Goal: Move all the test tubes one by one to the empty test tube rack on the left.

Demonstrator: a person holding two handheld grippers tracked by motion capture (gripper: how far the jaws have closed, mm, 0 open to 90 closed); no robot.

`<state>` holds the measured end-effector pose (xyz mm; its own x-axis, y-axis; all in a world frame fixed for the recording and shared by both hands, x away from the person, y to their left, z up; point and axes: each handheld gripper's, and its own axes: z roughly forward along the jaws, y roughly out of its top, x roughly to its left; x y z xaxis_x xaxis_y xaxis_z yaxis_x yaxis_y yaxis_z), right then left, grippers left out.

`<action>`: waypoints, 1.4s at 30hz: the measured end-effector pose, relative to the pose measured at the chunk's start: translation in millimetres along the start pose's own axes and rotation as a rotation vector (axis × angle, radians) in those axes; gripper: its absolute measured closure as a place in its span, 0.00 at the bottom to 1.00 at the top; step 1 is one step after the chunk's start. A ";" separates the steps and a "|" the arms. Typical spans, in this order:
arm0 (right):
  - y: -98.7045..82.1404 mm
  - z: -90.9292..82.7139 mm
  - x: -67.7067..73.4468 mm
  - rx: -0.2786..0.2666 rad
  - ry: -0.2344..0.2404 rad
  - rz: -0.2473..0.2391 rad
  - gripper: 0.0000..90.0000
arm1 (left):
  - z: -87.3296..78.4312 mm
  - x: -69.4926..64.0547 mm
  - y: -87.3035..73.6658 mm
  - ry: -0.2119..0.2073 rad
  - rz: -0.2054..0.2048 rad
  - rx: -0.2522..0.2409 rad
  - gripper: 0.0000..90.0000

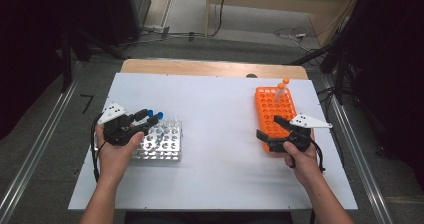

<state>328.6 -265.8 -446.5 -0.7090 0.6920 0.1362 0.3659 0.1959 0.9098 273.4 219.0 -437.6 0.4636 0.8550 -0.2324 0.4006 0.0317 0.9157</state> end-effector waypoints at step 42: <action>35.9 62.9 -94.7 0.141 -0.323 0.150 0.51 | -11.4 -41.2 -13.6 -0.169 0.059 -0.070 0.00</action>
<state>446.8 -280.5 -451.3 -0.4227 0.8992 0.1127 0.5465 0.1537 0.8232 239.9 189.3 -436.8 0.6133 0.7573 -0.2245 0.3159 0.0253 0.9484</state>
